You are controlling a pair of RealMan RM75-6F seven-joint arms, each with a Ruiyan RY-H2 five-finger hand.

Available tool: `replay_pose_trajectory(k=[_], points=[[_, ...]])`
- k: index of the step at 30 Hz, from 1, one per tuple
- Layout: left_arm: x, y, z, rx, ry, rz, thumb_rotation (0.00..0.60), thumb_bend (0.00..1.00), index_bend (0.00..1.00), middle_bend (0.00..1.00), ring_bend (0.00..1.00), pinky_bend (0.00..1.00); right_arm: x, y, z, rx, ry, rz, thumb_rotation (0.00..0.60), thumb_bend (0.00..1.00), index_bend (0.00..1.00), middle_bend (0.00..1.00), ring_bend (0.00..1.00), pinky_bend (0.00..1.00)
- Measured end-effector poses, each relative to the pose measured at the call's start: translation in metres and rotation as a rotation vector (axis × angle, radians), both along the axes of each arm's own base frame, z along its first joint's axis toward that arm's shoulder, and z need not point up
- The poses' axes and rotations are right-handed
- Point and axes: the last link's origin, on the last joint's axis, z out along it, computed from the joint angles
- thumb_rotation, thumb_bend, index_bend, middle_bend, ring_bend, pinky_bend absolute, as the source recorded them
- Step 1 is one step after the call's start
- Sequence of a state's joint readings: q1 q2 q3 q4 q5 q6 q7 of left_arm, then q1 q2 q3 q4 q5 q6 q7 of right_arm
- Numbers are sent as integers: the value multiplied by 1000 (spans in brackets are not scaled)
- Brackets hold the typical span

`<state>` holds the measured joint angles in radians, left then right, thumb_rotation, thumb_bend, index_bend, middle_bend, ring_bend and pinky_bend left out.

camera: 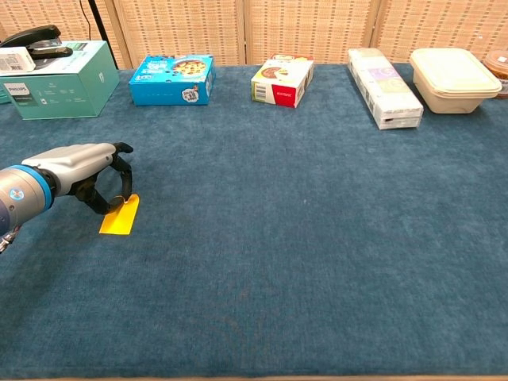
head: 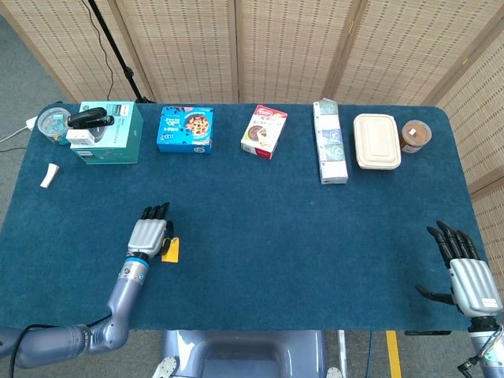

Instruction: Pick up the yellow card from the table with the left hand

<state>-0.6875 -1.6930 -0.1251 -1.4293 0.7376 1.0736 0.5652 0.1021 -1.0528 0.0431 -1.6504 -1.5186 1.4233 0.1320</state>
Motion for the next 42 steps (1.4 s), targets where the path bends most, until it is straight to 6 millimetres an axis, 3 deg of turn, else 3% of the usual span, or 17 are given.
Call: replay_pose_trajectory(k=[11, 20, 30, 42], points=[[0, -1, 1, -1, -6, -12, 600, 475, 651, 0, 0, 0, 0, 0, 0, 4, -5, 0, 600, 0, 0, 0, 0, 0], [-6, -8, 15, -15, -52, -52, 600, 475, 666, 0, 0, 0, 1, 0, -1, 8, -4, 1, 600, 0, 0, 0, 0, 0], [-23, -28, 39, -55, -99, -132, 600, 475, 669, 0, 0, 0, 2, 1, -5, 18, 2, 6, 600, 0, 0, 0, 0, 0], [-36, -67, 76, -119, -180, -240, 600, 474, 685, 0, 0, 0, 4, 2, -7, 22, 8, 12, 600, 0, 0, 0, 0, 0]])
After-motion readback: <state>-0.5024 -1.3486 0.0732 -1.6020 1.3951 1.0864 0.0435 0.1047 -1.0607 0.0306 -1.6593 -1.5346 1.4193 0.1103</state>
